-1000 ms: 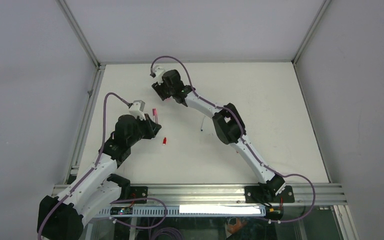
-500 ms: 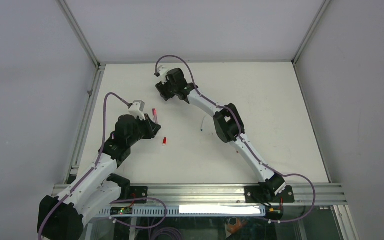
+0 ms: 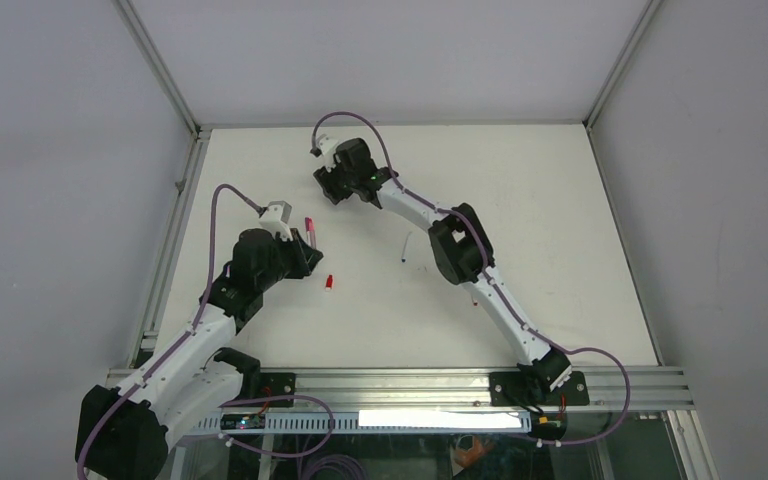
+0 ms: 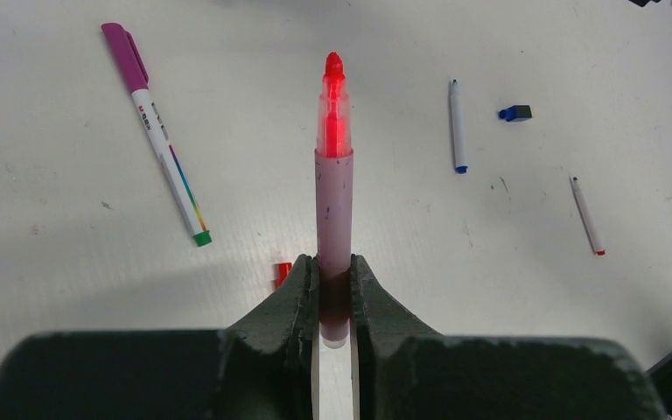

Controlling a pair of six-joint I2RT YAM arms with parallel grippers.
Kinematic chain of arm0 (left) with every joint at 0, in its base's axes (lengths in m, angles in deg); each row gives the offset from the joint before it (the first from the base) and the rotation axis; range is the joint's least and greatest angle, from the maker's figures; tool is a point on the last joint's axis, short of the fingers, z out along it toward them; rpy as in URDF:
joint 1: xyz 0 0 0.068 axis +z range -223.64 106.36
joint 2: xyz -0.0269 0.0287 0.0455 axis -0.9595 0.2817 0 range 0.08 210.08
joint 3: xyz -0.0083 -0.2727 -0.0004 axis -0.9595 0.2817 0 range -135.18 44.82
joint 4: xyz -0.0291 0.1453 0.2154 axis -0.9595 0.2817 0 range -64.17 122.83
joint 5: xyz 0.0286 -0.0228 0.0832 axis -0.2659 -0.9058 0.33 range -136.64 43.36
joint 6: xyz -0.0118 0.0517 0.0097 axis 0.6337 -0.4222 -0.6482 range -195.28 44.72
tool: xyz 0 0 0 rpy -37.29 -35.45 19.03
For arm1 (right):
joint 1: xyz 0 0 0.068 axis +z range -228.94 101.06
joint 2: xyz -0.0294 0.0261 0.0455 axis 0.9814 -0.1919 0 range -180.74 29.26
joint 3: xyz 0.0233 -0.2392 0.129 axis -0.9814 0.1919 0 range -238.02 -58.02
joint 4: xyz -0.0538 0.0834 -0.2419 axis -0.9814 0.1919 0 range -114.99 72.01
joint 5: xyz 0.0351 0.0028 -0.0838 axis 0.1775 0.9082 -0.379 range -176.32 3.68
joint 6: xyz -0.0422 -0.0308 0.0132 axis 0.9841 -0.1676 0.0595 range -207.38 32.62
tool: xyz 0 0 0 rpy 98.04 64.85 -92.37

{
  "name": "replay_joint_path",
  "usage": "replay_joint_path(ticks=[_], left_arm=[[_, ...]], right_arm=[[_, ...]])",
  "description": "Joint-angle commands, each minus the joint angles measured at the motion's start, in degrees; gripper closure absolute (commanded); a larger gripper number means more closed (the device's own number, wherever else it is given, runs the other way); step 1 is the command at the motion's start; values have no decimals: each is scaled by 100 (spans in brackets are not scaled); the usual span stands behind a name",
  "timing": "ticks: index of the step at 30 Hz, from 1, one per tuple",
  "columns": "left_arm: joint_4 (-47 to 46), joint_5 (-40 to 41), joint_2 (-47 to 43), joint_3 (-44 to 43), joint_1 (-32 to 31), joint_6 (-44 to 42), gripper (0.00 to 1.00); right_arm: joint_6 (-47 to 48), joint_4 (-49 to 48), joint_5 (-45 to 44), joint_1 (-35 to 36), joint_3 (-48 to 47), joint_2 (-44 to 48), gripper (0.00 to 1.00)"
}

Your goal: Insert the pens into the pen caps

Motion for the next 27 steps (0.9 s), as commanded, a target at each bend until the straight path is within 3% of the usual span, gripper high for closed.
replay_joint_path(ticks=[1,14,22,27], left_arm=[[-139,-100,-10,-30,62,115,100],[-196,-177,15,-30,62,159,100],[-218,-225,45,-40,62,170,100],[-164,-213,31,-48,62,162,100]], right_arm=[[68,308,-287,-90,615,603,46],[-276,-197,-546,-289,2665,1629,48],[-131,-439,-397,-312,2569,1555,52],[0,-286,-139,-382,1993,1237,57]])
